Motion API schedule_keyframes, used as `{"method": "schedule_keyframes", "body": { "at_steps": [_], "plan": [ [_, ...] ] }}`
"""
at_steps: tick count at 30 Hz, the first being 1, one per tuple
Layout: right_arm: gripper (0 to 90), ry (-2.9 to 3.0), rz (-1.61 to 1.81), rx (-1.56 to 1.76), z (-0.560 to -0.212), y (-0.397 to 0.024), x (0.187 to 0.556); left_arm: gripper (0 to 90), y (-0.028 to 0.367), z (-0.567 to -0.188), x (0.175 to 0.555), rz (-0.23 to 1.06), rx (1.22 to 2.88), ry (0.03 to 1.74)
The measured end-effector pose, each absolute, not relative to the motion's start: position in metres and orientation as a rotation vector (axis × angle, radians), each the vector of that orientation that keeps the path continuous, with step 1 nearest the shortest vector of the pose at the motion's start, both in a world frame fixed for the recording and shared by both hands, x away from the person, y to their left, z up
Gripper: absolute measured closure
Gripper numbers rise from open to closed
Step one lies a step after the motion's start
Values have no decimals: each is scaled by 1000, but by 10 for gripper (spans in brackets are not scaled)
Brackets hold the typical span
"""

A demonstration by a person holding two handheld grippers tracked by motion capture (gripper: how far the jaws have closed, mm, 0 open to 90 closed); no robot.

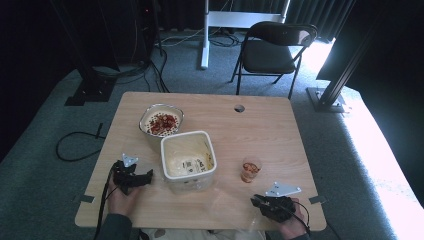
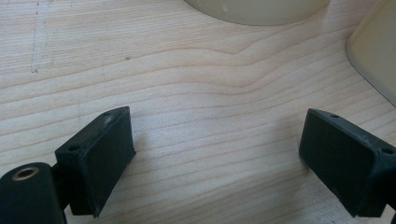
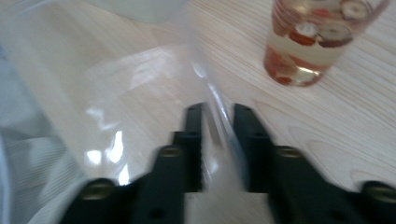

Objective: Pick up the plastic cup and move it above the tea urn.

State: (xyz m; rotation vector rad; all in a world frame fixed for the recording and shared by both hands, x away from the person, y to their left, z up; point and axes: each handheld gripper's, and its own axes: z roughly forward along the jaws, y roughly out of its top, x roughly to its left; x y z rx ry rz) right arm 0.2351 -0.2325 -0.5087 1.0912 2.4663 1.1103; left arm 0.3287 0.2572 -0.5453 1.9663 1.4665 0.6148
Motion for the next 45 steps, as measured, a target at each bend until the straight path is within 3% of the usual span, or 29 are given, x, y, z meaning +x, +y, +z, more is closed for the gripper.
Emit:
{"method": "schedule_keyframes", "body": {
  "at_steps": [8, 21, 29, 36, 45],
  "plan": [
    [837, 2441, 1233, 1069, -494, -244, 228, 107, 257, -545, 329, 615, 1966, 1467],
    [841, 2312, 1340, 1050, -452, -271, 209, 107, 257, -545, 329, 615, 1966, 1466],
    [840, 2235, 1411, 1051, -426, -281, 223, 107, 257, -545, 329, 615, 1966, 1466],
    [840, 2212, 1478, 1042, -402, -265, 252, 107, 257, -545, 329, 615, 1965, 1467],
    [839, 2277, 1513, 931, -372, -209, 287, 106, 257, -545, 329, 616, 1967, 1465]
  ]
}}
